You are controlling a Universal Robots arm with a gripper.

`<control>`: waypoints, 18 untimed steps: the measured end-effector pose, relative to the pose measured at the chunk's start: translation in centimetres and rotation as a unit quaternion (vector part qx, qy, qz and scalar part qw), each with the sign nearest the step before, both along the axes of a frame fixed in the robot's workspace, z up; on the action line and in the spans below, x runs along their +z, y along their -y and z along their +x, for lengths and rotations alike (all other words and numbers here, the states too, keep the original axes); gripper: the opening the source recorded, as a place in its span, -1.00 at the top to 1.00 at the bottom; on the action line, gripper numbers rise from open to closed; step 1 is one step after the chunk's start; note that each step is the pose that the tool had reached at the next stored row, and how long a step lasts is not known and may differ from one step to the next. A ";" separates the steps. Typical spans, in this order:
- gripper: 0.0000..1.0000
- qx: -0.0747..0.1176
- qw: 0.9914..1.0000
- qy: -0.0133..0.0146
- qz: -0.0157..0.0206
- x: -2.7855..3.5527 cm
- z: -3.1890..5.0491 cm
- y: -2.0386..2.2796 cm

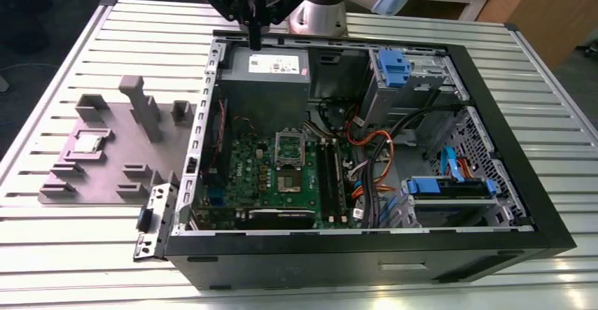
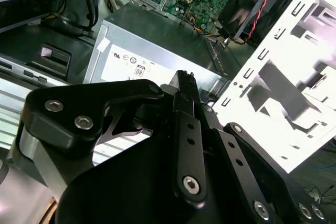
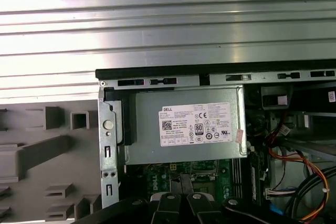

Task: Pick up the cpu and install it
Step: 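Reach for the cpu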

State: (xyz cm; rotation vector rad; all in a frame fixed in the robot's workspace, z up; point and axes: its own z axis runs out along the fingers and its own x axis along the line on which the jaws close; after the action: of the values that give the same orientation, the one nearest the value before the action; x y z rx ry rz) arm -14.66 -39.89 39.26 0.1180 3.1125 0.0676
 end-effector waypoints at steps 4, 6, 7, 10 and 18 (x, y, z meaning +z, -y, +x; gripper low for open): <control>0.79 0.000 1.000 0.000 0.000 -0.01 -0.17 0.00; 0.79 0.000 1.000 0.000 0.000 -0.01 -0.26 0.00; 0.79 0.000 1.000 0.000 0.000 -0.01 -0.30 0.00; 0.79 0.000 1.000 0.000 0.000 -0.01 -0.37 0.00; 0.79 0.000 1.000 0.000 0.000 -0.01 -0.61 0.00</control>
State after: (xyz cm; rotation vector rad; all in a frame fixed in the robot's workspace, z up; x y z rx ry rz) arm -15.27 -39.90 39.25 0.1180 3.1125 0.0676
